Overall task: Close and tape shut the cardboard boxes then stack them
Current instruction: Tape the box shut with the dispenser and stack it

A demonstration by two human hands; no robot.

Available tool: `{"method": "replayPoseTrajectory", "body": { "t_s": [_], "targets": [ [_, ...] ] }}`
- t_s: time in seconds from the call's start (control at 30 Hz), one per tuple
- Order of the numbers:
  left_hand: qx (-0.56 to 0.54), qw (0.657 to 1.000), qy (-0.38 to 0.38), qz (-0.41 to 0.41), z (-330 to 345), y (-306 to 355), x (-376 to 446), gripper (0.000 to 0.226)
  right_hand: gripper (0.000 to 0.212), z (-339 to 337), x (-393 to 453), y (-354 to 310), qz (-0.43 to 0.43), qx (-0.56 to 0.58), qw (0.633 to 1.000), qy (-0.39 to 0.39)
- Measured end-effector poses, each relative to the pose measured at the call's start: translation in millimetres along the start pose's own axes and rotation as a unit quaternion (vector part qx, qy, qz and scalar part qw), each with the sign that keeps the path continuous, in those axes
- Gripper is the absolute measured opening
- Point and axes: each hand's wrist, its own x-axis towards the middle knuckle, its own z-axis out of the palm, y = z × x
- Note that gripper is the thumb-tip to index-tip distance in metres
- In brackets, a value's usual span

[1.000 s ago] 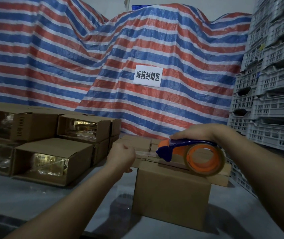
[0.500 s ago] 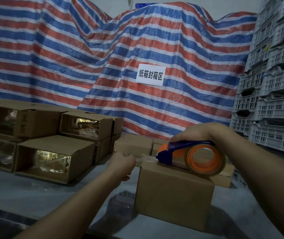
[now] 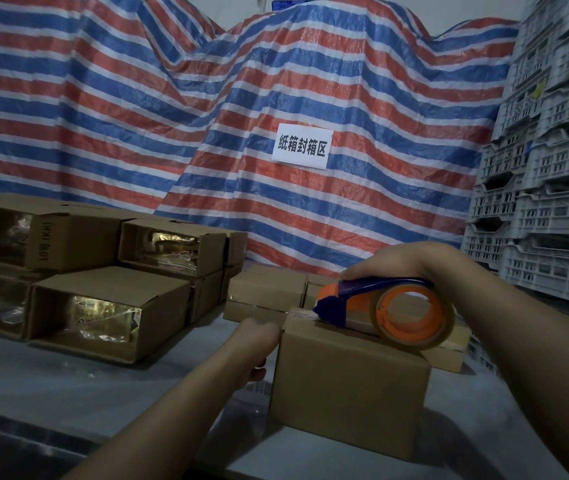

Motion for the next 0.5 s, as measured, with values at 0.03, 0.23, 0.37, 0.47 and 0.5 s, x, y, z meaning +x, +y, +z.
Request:
{"method": "replayPoseTrajectory", "body": {
  "t_s": [0.03, 0.23, 0.37, 0.47, 0.5],
  "targets": [
    [0.005, 1.0, -0.001, -0.003, -0.2, 1.0, -0.3, 0.034, 0.049, -0.1, 0.7, 0.3, -0.004, 0.0, 1.0, 0.0],
    [0.02, 0.999, -0.038, -0.019, -1.5, 4.5, -1.7, 0.022, 0.048, -0.3, 3.8, 3.9, -0.014, 0.008, 1.0, -0.004],
    [-0.012, 0.995, -0.089, -0.046, -4.1, 1.7, -3.9, 0.014, 0.047, -0.6, 4.3, 5.0, -0.017, 0.006, 1.0, -0.004],
    [-0.037, 0.991, -0.12, -0.047, -4.4, -1.8, -4.6, 0.017, 0.049, 0.4, 5.4, 4.7, -0.019, 0.0, 1.0, 0.002],
    [-0.046, 0.989, -0.129, -0.049, -4.9, -2.9, -4.6, 0.017, 0.049, 0.4, 5.9, 4.4, -0.018, 0.0, 1.0, 0.002]
  ]
}}
